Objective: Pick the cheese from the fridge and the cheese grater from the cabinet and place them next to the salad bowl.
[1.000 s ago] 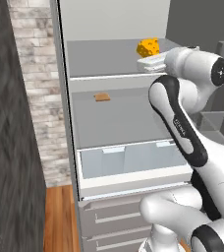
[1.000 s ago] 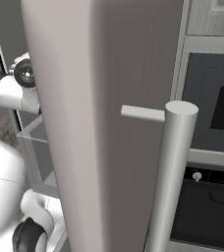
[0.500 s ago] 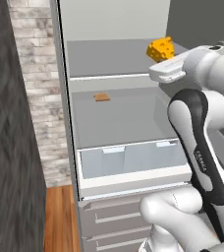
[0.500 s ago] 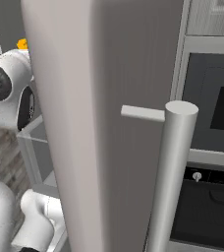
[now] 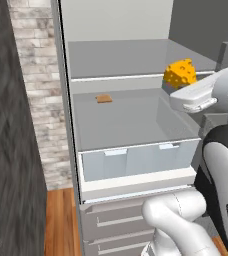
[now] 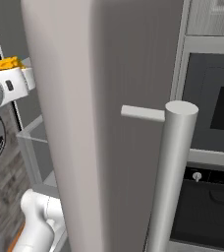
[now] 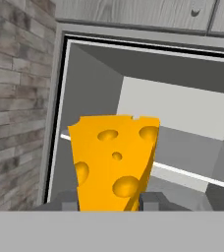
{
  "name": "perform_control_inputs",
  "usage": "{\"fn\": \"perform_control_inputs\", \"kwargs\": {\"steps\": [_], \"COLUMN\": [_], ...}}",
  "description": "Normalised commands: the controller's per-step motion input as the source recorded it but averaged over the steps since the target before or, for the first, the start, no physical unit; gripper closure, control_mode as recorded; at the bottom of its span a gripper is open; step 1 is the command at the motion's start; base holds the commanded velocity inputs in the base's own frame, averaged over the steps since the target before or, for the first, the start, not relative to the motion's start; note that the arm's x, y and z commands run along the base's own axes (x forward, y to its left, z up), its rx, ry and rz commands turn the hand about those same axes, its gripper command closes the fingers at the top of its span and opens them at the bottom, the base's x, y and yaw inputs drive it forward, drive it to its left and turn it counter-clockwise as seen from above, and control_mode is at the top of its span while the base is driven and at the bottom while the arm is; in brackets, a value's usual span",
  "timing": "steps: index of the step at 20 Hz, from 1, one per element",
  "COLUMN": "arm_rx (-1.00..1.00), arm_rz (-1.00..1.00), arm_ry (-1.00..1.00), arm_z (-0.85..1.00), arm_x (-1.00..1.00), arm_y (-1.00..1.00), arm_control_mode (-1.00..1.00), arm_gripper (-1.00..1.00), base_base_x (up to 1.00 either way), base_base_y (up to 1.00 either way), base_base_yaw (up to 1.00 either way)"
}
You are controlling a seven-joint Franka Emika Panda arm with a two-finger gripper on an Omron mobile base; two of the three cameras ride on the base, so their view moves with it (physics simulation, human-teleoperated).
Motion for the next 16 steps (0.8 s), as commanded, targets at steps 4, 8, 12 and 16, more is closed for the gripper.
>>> {"fn": "perform_control_inputs", "kwargs": {"steps": [4, 8, 12, 16], "arm_rx": [0.00, -0.01, -0.02, 0.00], "arm_rz": [-0.04, -0.01, 0.00, 0.00], "arm_ry": [0.16, 0.07, 0.04, -0.03], "arm_z": [-0.15, -0.13, -0.27, -0.09], "arm_x": [-0.43, -0.03, 0.00, 0.00], "arm_y": [0.00, 0.01, 0.01, 0.00], "arm_control_mode": [-1.00, -1.00, -1.00, -1.00], "arm_gripper": [1.00, 1.00, 1.00, 1.00], "base_base_x": [0.00, 0.00, 0.00, 0.00], "base_base_y": [0.00, 0.00, 0.00, 0.00], "base_base_yaw": [0.00, 0.00, 0.00, 0.00]}}
